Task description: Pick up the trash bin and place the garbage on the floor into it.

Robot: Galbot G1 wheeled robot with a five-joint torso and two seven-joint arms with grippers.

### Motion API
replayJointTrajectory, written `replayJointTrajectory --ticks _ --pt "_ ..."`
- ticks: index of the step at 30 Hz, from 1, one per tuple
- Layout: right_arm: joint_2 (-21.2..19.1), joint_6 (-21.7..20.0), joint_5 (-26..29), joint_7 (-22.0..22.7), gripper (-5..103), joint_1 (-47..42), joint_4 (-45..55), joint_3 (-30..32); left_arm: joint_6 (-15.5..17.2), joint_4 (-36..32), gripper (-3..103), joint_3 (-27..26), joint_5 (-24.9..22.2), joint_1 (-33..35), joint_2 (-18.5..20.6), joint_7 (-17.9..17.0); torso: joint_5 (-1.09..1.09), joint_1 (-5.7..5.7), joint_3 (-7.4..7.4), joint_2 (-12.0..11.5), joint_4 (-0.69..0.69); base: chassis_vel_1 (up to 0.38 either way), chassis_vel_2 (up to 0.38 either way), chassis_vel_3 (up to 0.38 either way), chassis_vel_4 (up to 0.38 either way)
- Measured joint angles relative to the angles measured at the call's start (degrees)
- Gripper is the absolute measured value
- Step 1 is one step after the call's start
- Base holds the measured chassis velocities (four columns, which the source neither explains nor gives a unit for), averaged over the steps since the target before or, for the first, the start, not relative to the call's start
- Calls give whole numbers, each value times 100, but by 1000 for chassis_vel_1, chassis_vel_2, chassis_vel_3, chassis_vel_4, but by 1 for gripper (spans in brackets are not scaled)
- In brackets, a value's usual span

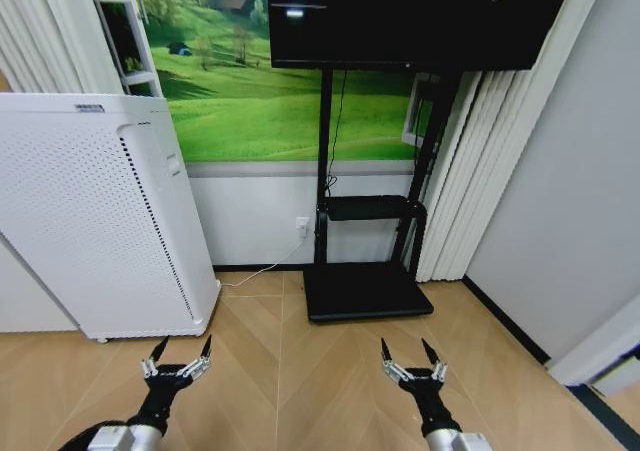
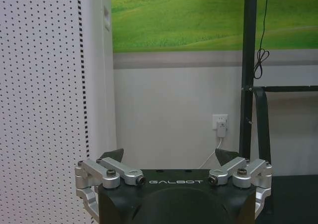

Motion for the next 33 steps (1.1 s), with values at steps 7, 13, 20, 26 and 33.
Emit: replayJointTrajectory --ticks 7,13,20,26,33 --pt "0 -4 7 1 100 5 -2 1 -8 13 100 -14 -10 3 -3 1 0 3 6 9 0 0 0 0 0" --pt "0 -6 14 1 100 10 -8 0 -15 22 100 -23 -21 5 -4 3 0 19 37 57 0 0 0 0 0" --pt "-2 -8 19 1 100 12 -13 -1 -21 27 100 -29 -27 7 -4 6 0 61 139 200 0 0 0 0 0" --pt "-2 -10 21 0 100 15 -16 -2 -24 30 100 -32 -30 8 -4 8 0 106 239 345 0 0 0 0 0" --pt "-2 -11 23 -1 100 16 -18 -2 -26 33 100 -35 -32 8 -4 11 0 160 361 520 0 0 0 0 0"
